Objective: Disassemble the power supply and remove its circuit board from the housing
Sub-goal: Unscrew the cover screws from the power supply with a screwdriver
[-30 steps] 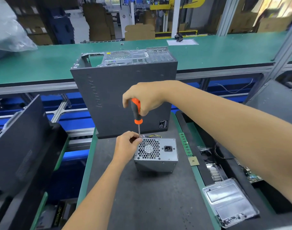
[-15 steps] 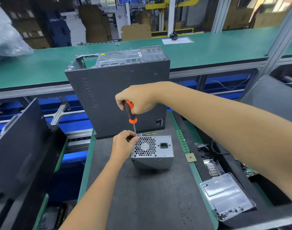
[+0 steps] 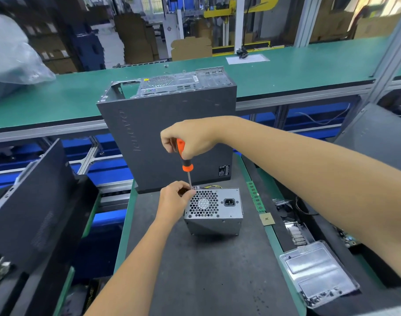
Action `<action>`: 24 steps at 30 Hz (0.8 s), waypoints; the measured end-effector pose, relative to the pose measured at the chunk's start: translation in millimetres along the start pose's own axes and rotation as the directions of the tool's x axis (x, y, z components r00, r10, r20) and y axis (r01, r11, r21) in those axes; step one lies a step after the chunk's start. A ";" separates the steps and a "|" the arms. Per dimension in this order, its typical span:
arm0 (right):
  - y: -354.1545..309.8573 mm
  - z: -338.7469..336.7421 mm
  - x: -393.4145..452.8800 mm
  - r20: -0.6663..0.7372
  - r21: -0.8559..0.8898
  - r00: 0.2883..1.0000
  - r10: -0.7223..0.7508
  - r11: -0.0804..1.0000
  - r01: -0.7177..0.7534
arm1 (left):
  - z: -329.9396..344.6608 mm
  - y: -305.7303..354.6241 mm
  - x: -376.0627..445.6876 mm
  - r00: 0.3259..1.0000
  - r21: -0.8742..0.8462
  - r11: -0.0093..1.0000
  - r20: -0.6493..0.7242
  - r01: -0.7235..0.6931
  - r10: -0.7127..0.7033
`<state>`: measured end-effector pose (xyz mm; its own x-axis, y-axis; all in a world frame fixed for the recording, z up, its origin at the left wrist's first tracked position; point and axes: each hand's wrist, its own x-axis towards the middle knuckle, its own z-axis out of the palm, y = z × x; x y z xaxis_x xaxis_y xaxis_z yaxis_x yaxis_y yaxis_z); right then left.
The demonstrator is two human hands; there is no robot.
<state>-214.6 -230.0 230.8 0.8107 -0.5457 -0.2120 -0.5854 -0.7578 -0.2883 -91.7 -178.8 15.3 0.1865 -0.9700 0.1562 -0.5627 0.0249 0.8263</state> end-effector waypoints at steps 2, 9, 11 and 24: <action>-2.6 2.4 2.1 -0.038 -0.174 0.990 0.135 0.975 -0.139 | -0.8 0.5 0.2 1.000 0.009 1.000 0.003 -0.005 0.005; -2.7 3.1 4.5 -0.017 -0.230 0.999 0.044 0.972 -0.046 | 0.2 0.4 -2.1 1.000 0.017 1.000 0.007 -0.006 0.006; -1.7 0.8 0.6 0.042 -0.159 0.999 -0.030 0.987 0.036 | -0.1 -1.0 -2.6 1.000 0.014 1.000 0.005 -0.004 0.004; -2.7 0.8 -0.7 -0.044 -0.113 0.997 0.058 0.992 -0.063 | -2.0 -2.5 0.4 0.999 0.016 1.000 0.023 -0.023 0.022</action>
<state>-213.6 -227.2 231.0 0.7746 -0.6042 -0.1869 -0.6311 -0.7576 -0.1667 -88.6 -178.8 14.4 0.1555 -0.9744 0.1624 -0.5800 0.0431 0.8135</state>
